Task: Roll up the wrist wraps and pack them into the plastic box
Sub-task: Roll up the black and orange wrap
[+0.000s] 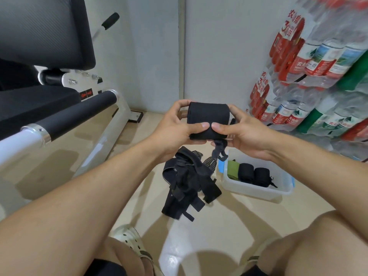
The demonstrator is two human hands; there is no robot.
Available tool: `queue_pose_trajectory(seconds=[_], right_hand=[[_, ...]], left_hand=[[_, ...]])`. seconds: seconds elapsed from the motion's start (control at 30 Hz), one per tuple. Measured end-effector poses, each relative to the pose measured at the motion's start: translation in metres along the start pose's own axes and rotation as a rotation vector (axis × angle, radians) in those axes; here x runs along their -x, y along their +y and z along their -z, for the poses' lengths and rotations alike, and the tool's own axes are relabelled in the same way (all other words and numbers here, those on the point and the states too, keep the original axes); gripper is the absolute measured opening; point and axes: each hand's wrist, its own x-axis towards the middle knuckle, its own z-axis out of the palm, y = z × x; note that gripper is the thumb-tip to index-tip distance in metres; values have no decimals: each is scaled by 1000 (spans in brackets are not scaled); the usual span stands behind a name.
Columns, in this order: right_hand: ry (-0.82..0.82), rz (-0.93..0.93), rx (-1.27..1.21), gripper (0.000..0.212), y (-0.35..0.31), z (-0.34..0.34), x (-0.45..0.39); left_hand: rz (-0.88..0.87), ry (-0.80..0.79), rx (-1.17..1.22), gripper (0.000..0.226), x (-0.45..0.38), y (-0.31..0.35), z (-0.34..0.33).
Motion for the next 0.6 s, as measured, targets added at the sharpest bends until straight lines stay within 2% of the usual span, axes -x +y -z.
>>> queue_pose_trajectory(seconds=[0.13,0.27,0.43,0.53,0.6], right_hand=[[58,-19,131,68,5,17,6],[157,-51,93,70,9,35,12],[247,-102,-73,2,14,59,20],[296,-137,-33,8,19,72,22],[317,-137,-20,25,22,78,25]], left_hand=[[51,-54,-177,57,-10,-12,-7],[121,-79,-319,65,-26,-20,-23],[68,-54,-461,73,-43,-39,-60],[56,-30,-472,72,-54,-50,-77],[63,-49,-487,71,-60,-55,-85]])
